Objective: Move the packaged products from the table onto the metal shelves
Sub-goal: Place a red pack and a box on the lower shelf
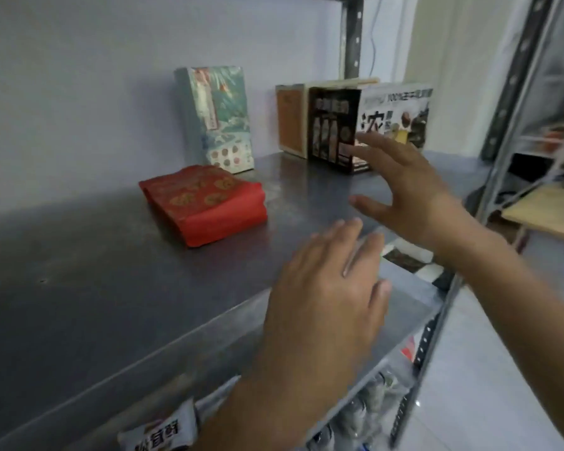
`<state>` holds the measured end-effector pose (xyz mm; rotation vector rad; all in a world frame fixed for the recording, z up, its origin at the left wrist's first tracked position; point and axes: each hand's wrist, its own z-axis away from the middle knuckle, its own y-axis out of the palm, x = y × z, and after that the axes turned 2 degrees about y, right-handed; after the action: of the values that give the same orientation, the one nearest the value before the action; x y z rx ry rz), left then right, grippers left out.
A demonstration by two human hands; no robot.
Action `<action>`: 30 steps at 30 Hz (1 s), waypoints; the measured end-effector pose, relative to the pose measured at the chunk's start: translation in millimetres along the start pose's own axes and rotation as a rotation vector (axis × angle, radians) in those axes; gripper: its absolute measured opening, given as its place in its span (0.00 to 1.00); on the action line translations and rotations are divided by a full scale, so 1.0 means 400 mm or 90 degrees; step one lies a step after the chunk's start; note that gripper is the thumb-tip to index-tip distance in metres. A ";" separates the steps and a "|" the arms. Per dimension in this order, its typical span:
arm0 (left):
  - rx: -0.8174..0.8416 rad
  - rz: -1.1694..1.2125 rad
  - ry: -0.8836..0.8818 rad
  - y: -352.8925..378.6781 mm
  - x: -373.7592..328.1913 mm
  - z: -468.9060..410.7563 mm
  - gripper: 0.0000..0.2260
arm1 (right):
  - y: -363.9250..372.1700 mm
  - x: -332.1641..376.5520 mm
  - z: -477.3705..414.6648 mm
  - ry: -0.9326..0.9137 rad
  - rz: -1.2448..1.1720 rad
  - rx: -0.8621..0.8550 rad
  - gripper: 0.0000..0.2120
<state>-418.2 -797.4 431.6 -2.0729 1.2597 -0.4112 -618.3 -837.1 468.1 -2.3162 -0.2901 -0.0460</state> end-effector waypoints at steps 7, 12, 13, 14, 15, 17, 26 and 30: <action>0.336 0.145 0.092 0.212 -0.172 0.234 0.17 | -0.162 0.041 0.588 0.613 0.143 0.208 0.30; 0.688 0.083 0.246 0.251 -0.279 0.388 0.14 | -0.192 0.200 0.890 0.920 0.093 0.546 0.31; 0.688 0.095 0.295 0.254 -0.297 0.417 0.17 | -0.193 0.237 0.928 0.939 0.087 0.548 0.31; 0.691 0.091 0.330 0.250 -0.318 0.440 0.18 | -0.194 0.272 0.961 0.952 0.088 0.542 0.31; 0.712 0.075 0.359 0.242 -0.339 0.458 0.19 | -0.195 0.306 0.990 0.965 0.093 0.531 0.30; 0.718 0.067 0.393 0.225 -0.378 0.492 0.19 | -0.200 0.370 1.042 0.982 0.100 0.507 0.30; 0.692 0.051 0.466 0.125 -0.581 0.692 0.18 | -0.286 0.651 1.278 1.062 0.120 0.465 0.27; 0.690 0.145 0.523 0.042 -0.668 0.844 0.26 | -0.358 0.794 1.419 1.180 0.110 0.426 0.27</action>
<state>-365.5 -441.7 194.2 -0.8145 1.2250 -1.5282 -373.3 -271.3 216.7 -0.9048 0.7207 -1.5608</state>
